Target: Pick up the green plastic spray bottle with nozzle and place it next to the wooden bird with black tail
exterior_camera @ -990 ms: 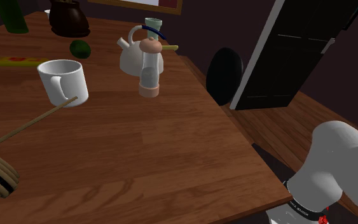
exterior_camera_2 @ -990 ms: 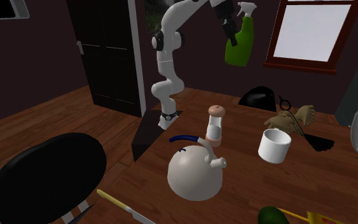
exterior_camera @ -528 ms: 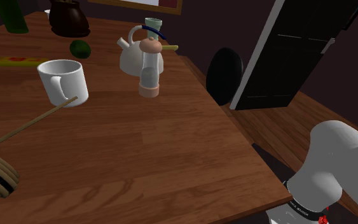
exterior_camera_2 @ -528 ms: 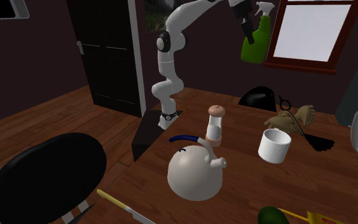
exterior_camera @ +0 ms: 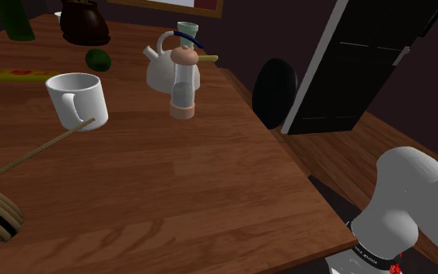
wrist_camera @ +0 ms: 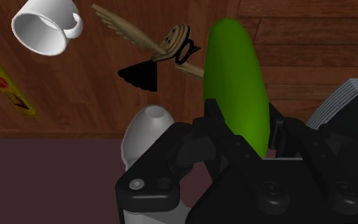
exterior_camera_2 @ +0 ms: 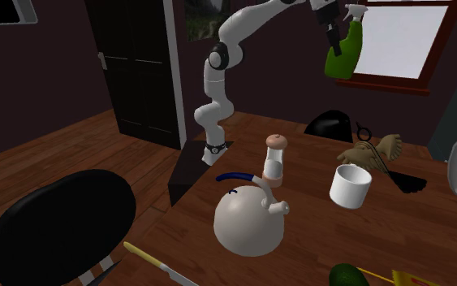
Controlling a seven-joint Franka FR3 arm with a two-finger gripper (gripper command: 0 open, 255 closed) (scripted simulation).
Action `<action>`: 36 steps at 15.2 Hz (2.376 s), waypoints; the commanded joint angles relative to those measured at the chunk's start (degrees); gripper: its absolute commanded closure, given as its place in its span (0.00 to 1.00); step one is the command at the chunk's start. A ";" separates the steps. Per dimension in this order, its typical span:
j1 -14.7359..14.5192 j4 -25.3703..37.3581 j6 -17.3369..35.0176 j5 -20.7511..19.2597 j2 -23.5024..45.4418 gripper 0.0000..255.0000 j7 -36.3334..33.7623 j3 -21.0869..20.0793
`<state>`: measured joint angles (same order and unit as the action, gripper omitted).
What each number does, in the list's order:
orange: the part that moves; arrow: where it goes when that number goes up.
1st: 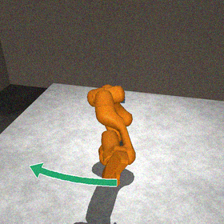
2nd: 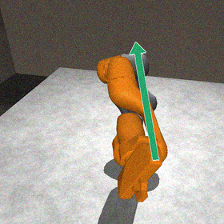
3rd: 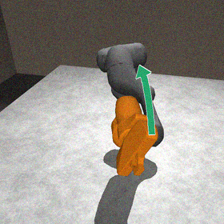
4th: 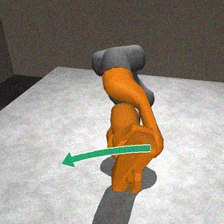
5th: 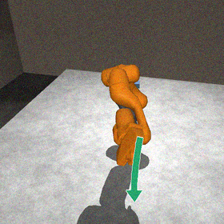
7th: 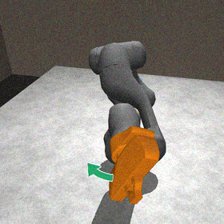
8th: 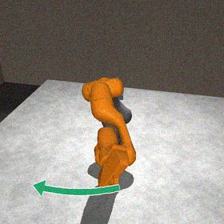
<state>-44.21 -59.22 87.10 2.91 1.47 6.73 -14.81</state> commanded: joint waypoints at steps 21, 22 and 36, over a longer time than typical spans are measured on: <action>0.65 -34.52 21.63 4.16 -13.18 1.00 3.11 1.46; 0.64 -35.68 22.45 4.27 -13.52 1.00 3.23 1.48; 0.27 -49.87 33.47 5.60 -16.68 1.00 4.70 1.51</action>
<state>-43.90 -108.12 119.61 8.45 -15.15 11.37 -13.24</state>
